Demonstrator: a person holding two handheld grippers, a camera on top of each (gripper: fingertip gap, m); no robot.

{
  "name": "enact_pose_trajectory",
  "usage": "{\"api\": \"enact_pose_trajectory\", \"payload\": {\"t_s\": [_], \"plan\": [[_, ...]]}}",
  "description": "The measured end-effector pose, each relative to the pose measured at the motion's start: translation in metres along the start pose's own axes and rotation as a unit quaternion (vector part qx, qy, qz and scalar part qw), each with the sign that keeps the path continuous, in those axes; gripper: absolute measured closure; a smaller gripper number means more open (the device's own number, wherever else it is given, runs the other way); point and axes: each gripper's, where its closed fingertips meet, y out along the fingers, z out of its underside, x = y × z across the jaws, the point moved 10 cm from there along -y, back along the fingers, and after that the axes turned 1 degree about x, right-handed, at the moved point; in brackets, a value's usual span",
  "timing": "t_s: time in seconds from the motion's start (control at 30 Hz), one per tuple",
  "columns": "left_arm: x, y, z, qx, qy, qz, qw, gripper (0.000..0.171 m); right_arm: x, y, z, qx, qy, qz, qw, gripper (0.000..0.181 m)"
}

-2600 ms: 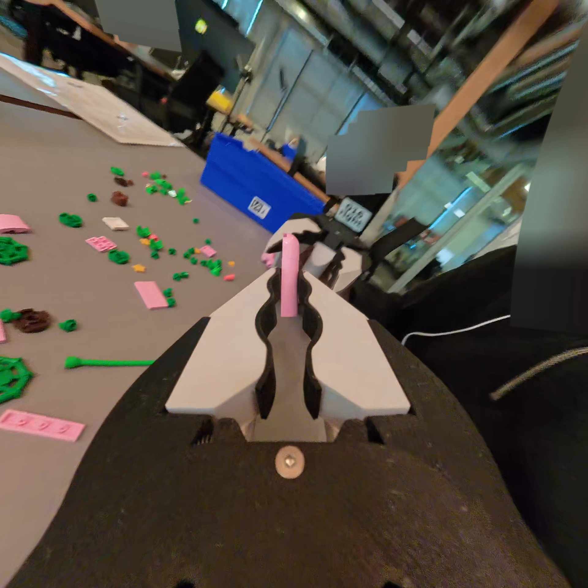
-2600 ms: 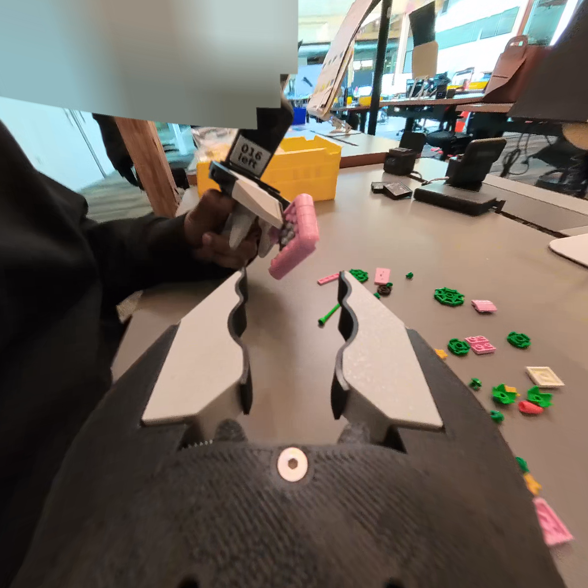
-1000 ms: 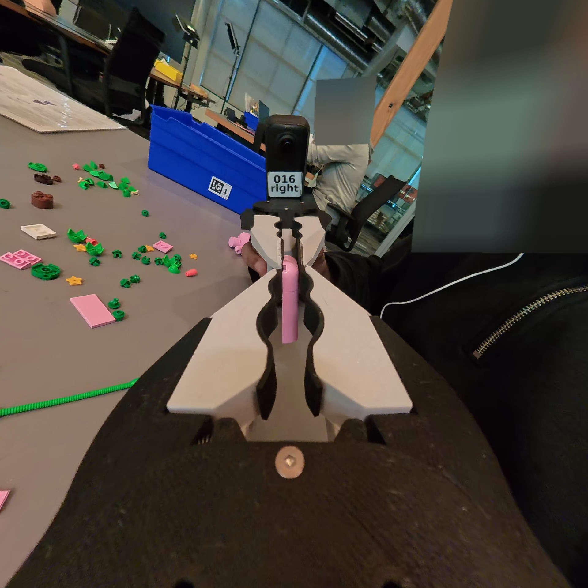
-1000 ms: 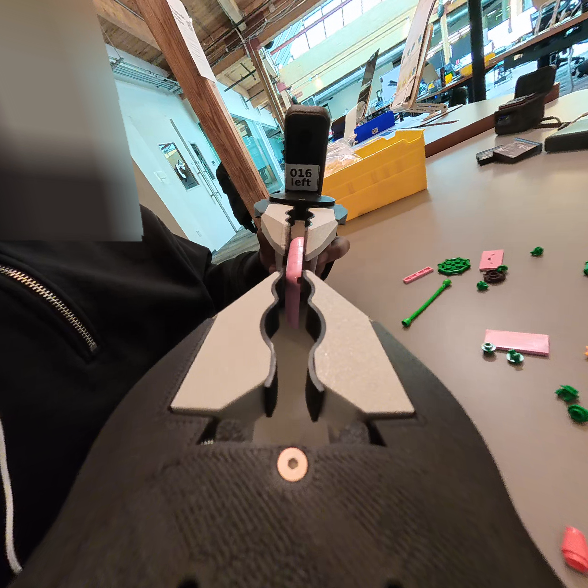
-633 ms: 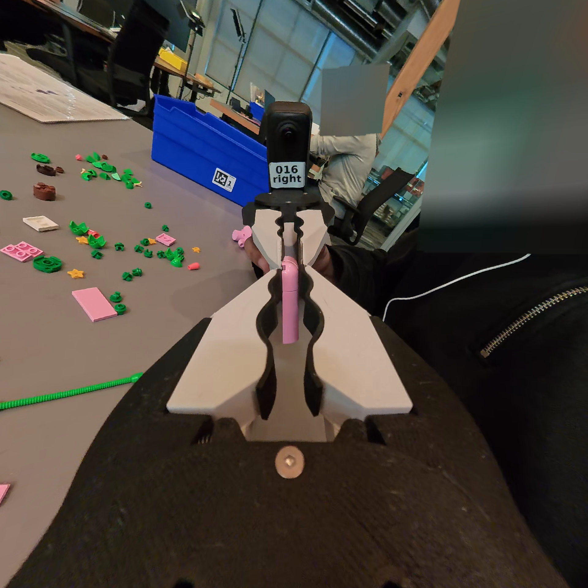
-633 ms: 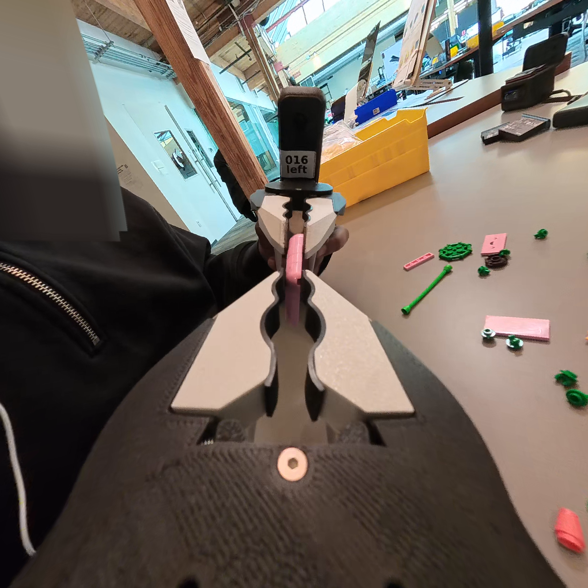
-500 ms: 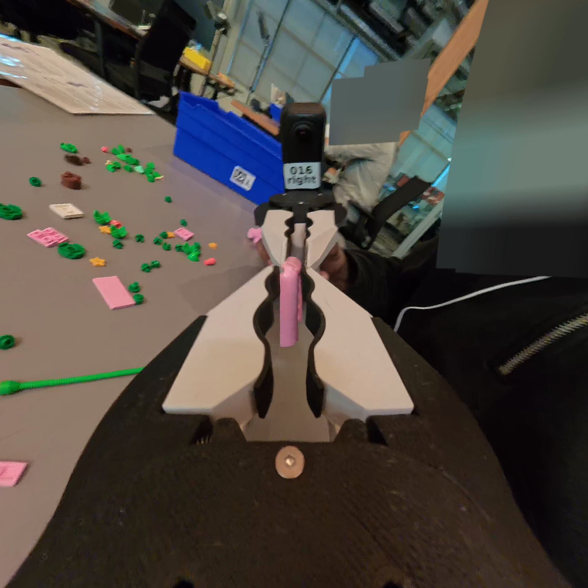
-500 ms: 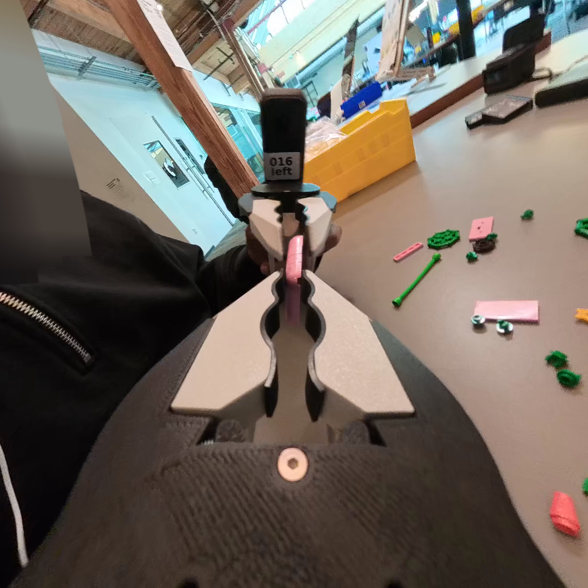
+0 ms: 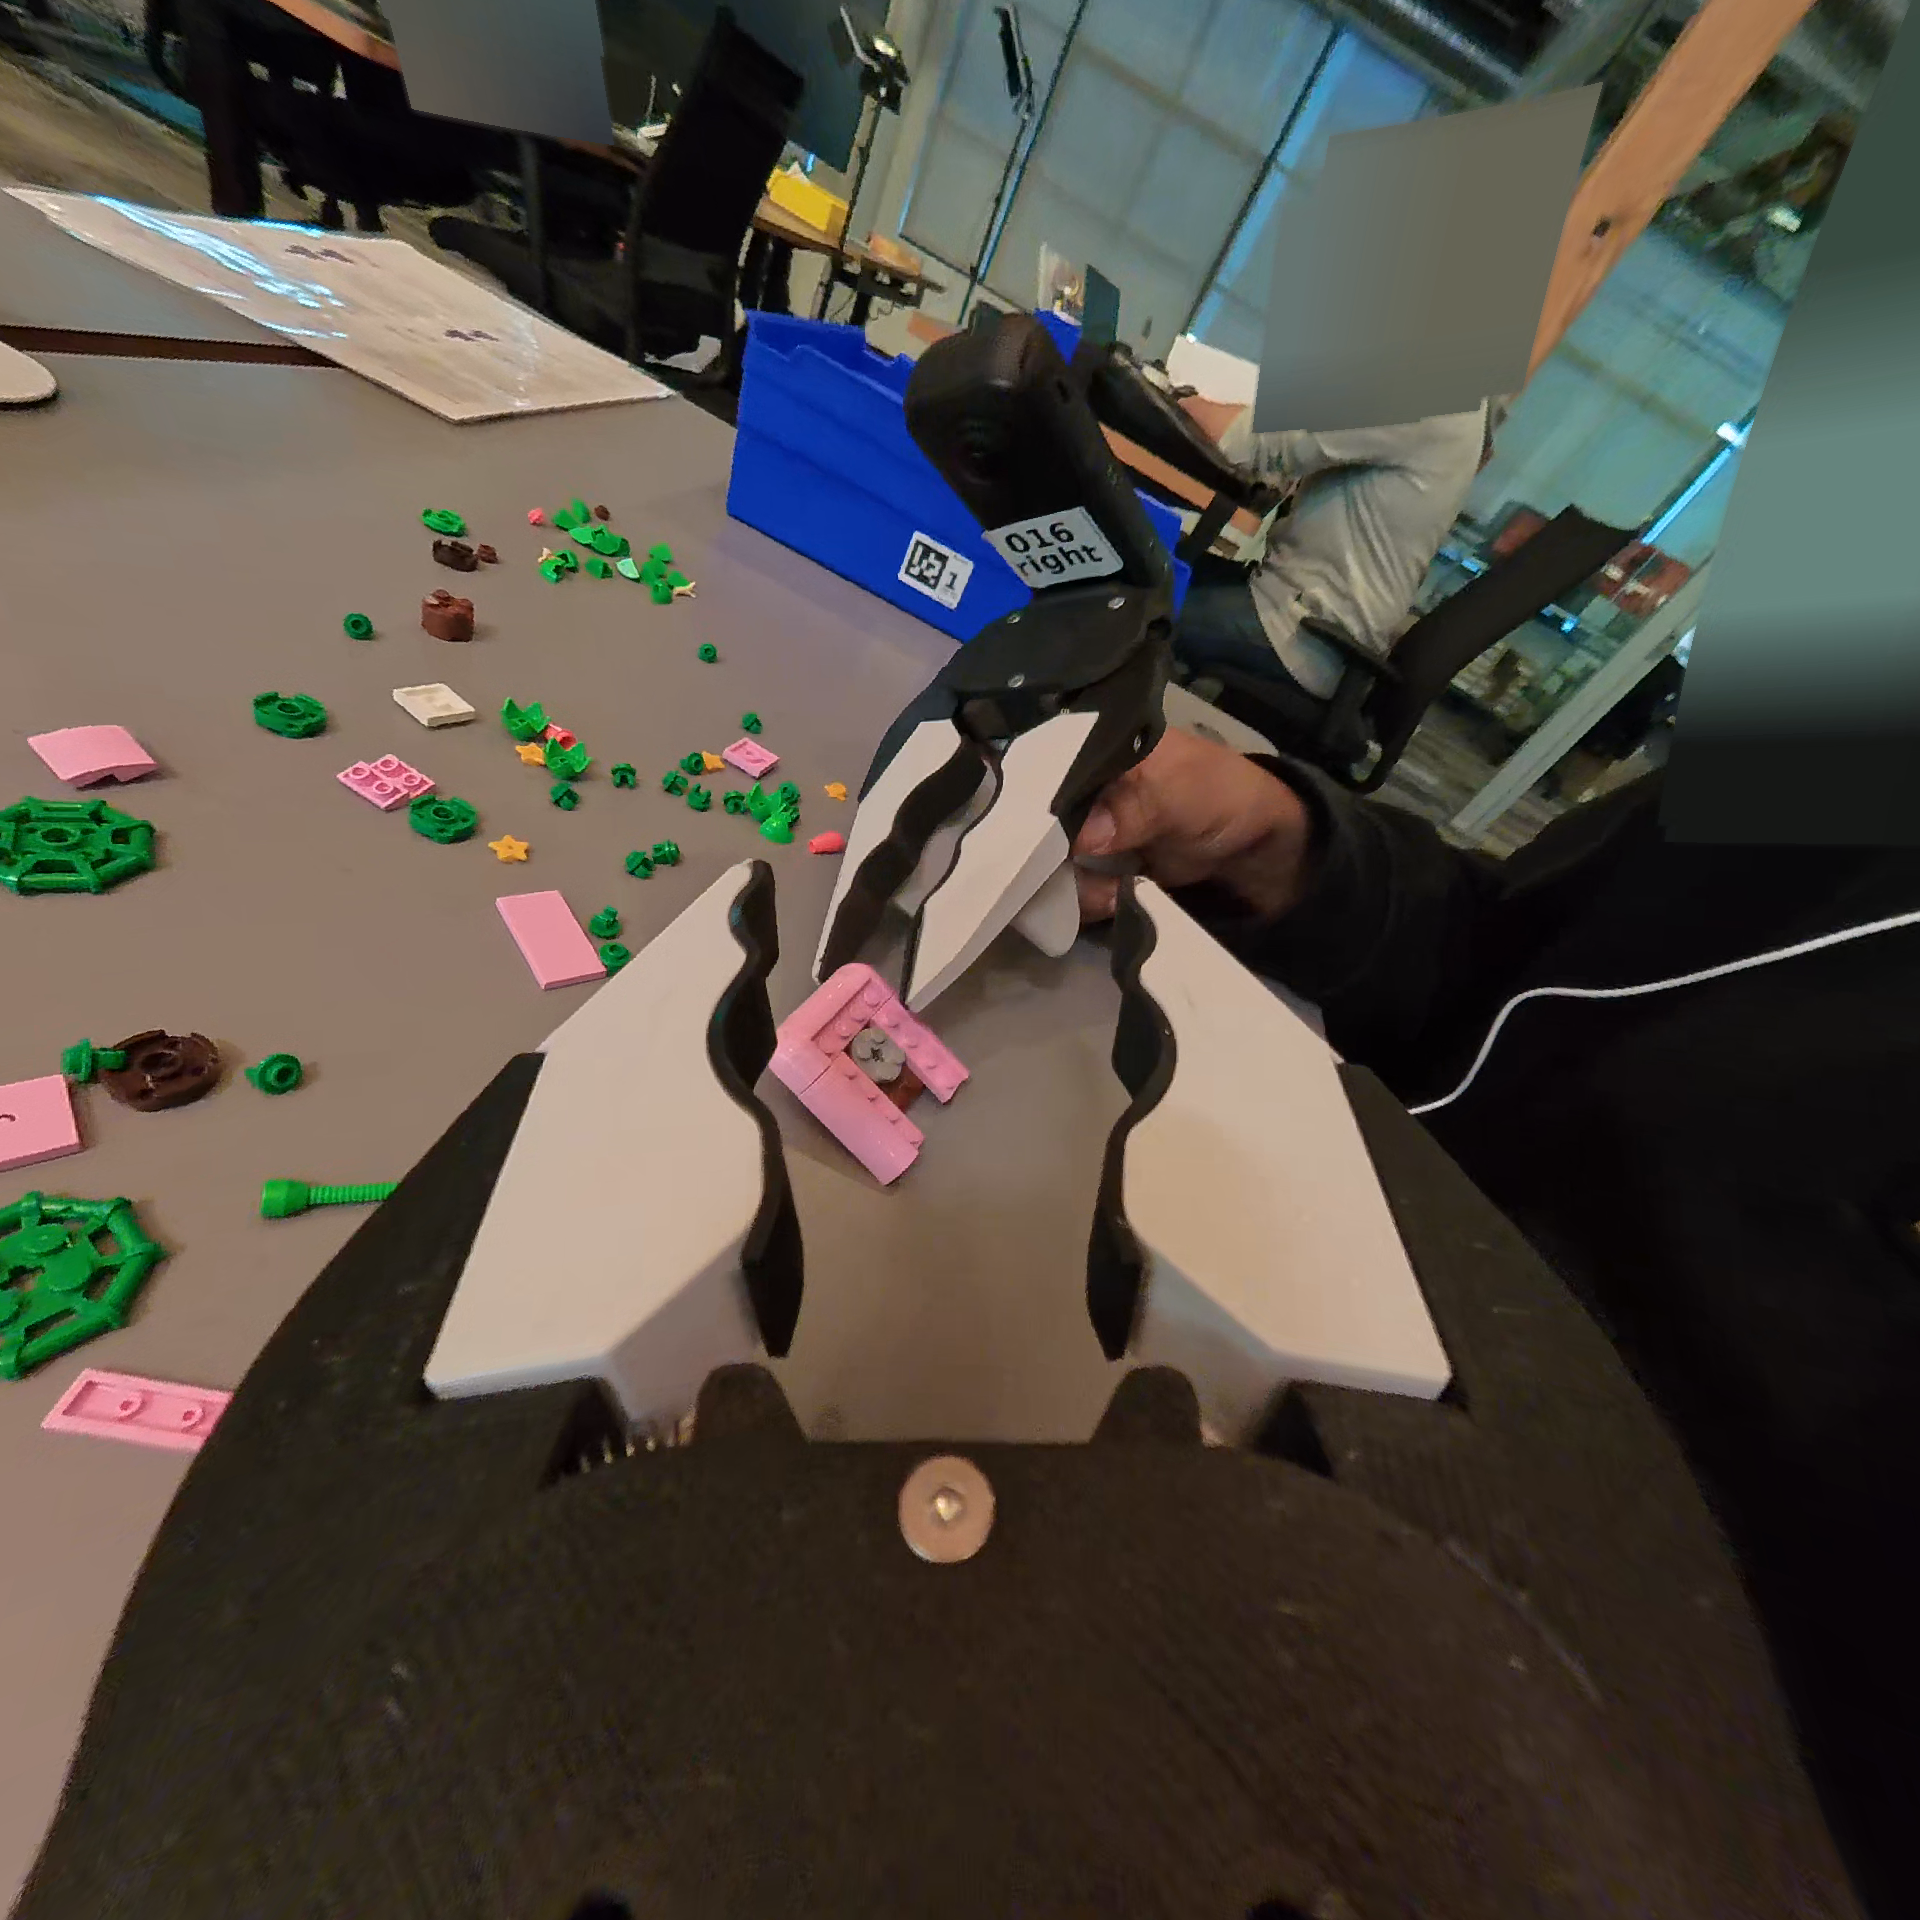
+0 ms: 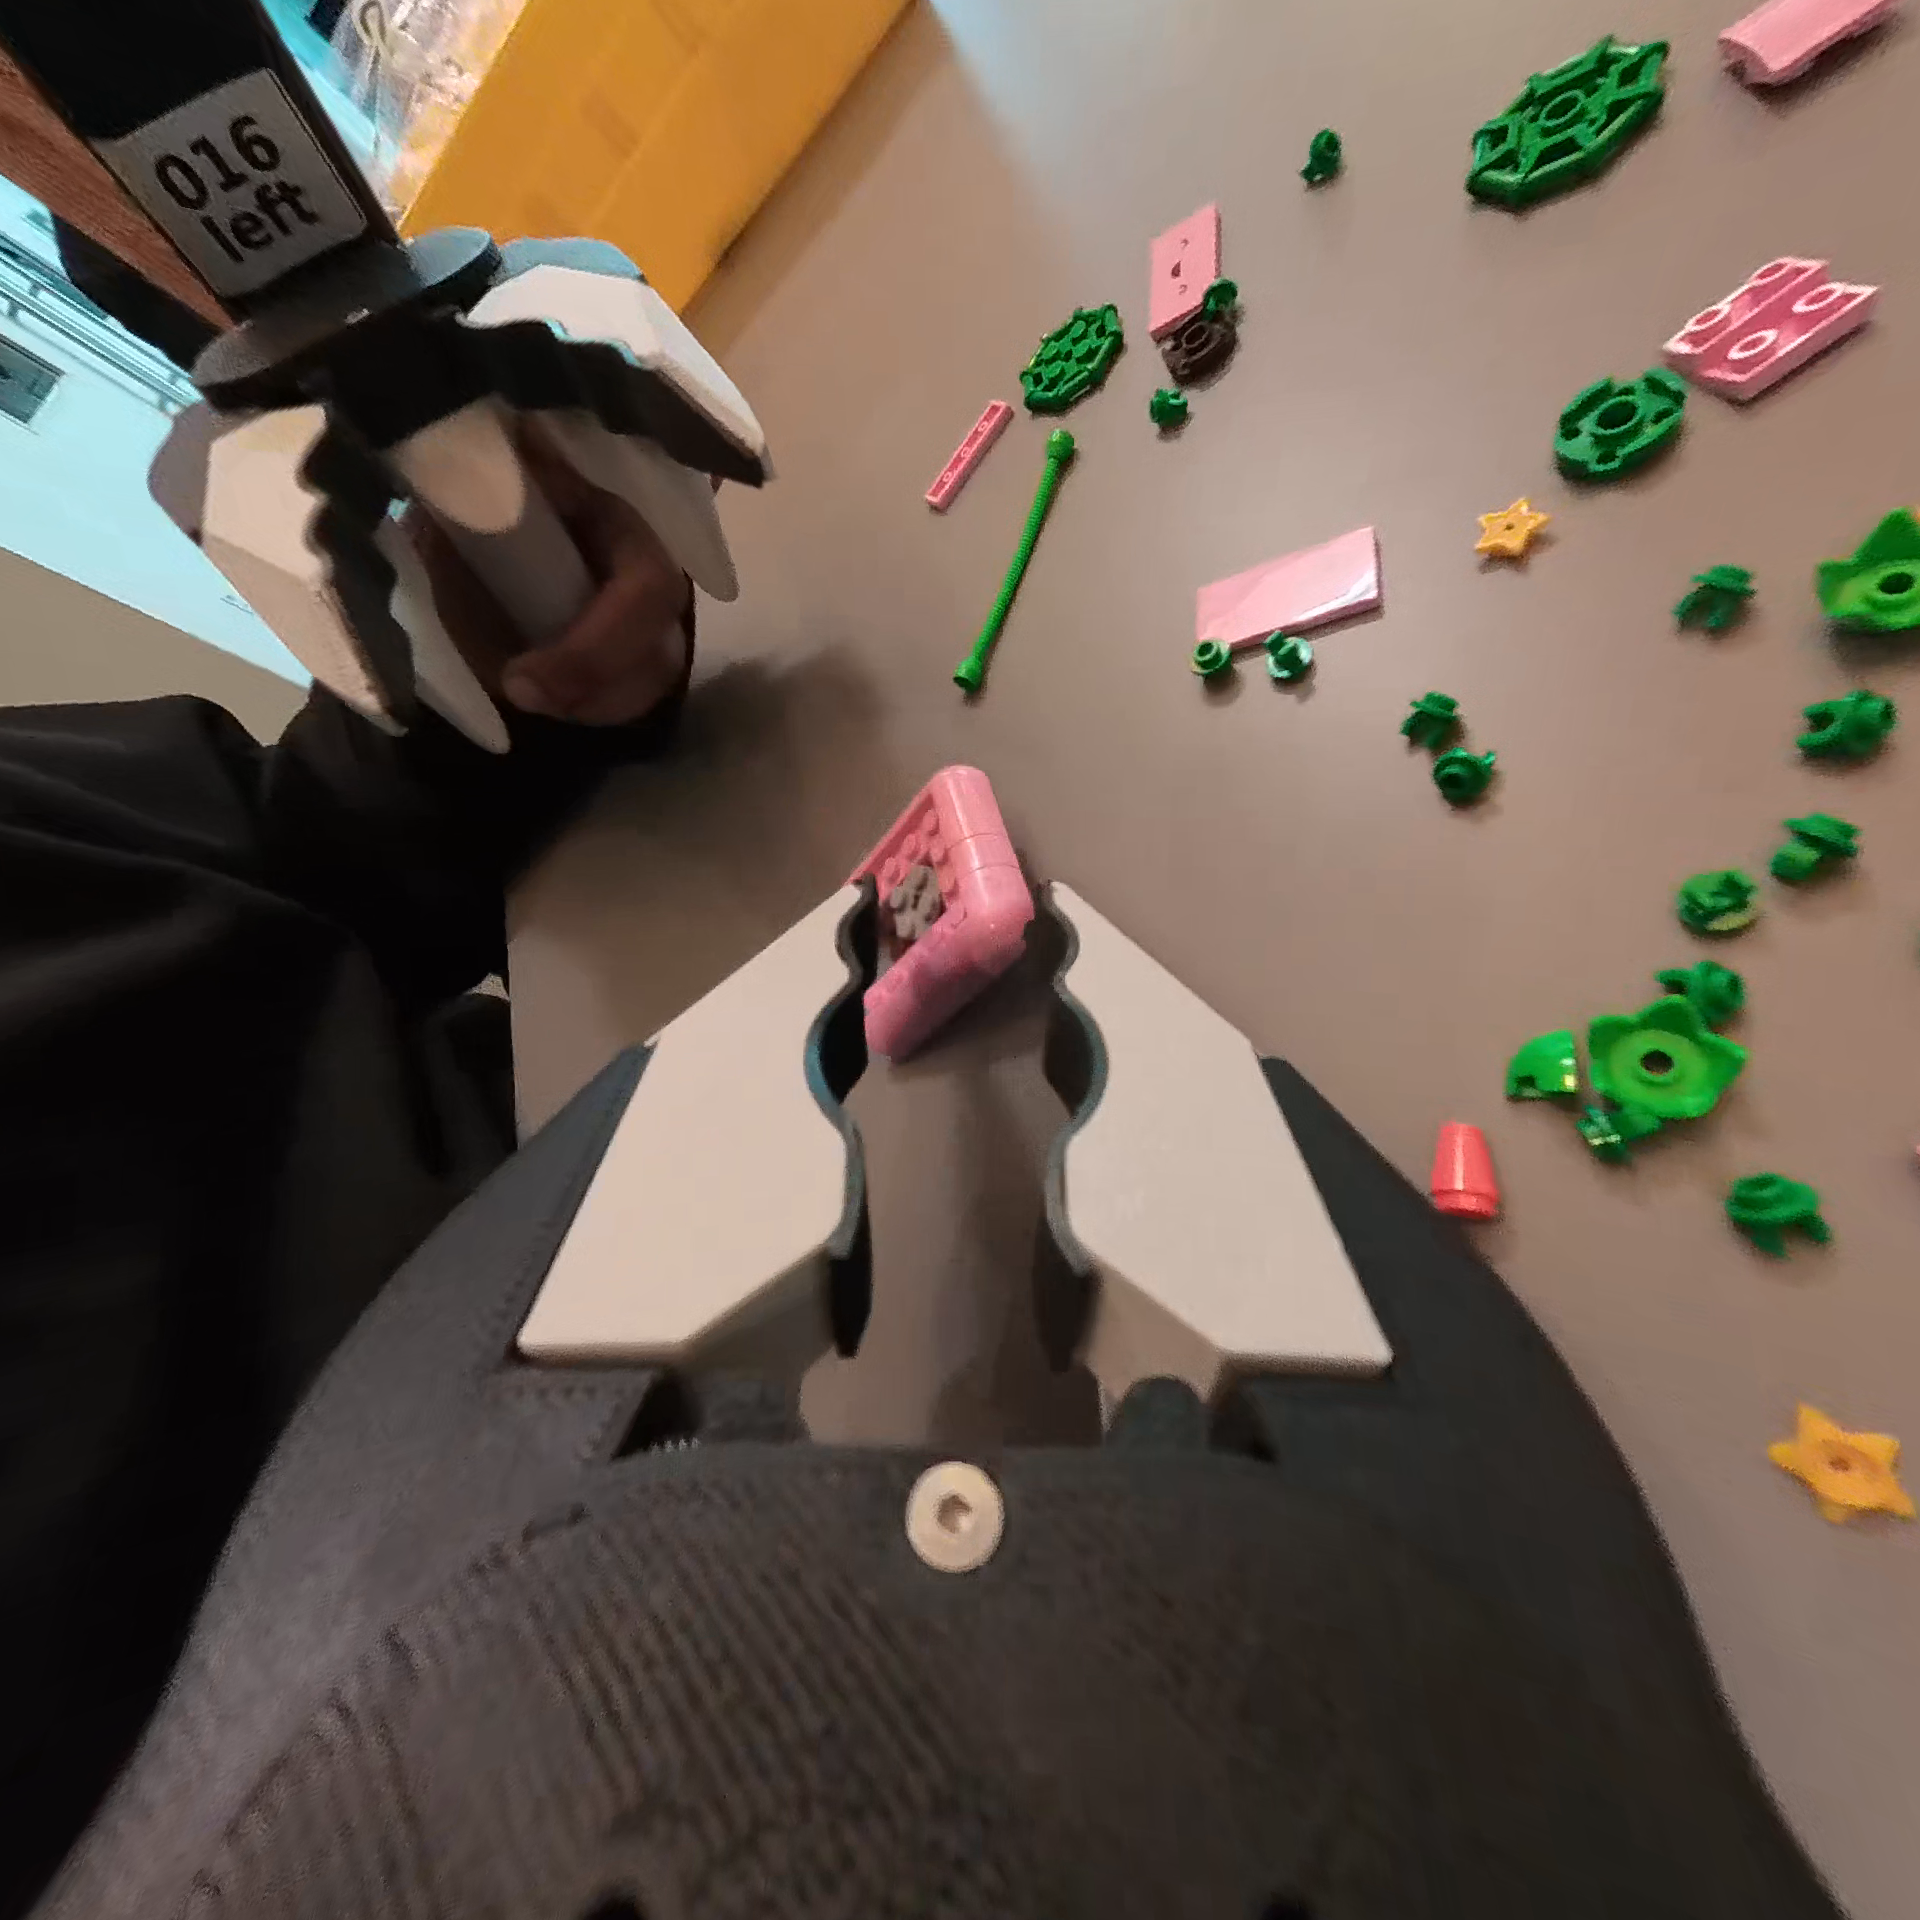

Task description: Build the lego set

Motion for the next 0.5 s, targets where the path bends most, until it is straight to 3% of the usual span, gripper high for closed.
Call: {"api": "enact_pose_trajectory", "payload": {"t_s": [0.2, 0.3, 0.5], "plan": [[-0.001, -0.001, -0.001, -0.007, 0.005, -0.008, 1.000, 0.111, 0.006, -0.011, -0.006, -0.052, -0.060, 0.006, 0.997, 0.139], [0.000, -0.005, -0.003, -0.020, 0.008, -0.014, 1.000, 0.114, 0.011, -0.017, -0.009, -0.080, -0.116, 0.044, 0.989, 0.139], [-0.001, -0.008, -0.003, -0.025, 0.017, -0.025, 0.999, 0.115, 0.025, -0.012, -0.006, -0.070, -0.227, 0.110, 0.965, 0.143]]}}
